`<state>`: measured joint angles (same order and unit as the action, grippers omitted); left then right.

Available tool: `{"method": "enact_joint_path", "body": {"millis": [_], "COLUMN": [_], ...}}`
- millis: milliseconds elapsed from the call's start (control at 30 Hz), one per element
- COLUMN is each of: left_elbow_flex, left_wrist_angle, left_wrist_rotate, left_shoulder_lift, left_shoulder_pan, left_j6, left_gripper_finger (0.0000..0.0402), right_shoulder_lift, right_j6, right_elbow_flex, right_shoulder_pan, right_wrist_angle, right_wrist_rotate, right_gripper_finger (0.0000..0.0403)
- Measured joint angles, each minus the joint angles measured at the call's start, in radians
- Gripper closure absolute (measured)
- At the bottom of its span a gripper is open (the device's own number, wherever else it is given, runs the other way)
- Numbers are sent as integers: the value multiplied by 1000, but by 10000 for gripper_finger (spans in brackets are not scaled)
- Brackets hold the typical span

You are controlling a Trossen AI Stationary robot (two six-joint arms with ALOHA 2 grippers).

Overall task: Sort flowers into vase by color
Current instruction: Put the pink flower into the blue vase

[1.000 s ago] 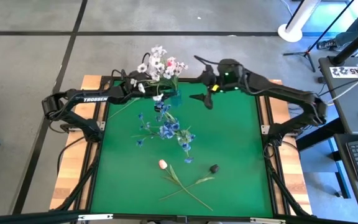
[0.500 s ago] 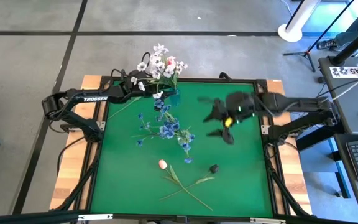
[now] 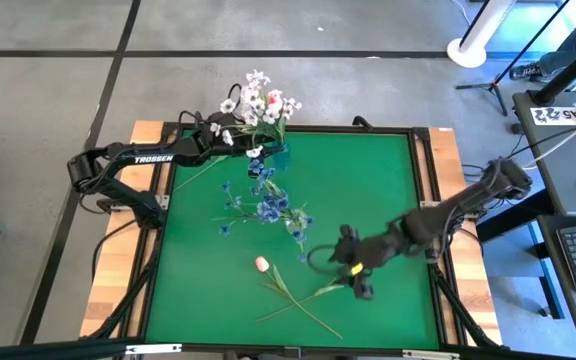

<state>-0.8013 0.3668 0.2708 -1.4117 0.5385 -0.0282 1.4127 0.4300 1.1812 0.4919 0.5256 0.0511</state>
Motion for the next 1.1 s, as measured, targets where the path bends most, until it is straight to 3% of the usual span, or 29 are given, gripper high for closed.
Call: {"method": "enact_joint_path", "body": {"millis": [433,1100], "left_elbow_flex": [0,0], "left_wrist_angle": [-1,-30], "left_wrist_rotate": [0,-1], "left_shoulder_lift": [-1,-1], "left_shoulder_pan": [10,27], "left_j6": [4,48], "left_gripper_finger": [267,268], "right_shoulder_lift": [315,629], "right_j6": [131,145], "right_elbow_flex": [-21,129], "right_shoulder_pan": [38,38], "right_wrist_angle": [-316,-345], "right_wrist_rotate": [-14,54], "right_gripper_finger": [127,127]}}
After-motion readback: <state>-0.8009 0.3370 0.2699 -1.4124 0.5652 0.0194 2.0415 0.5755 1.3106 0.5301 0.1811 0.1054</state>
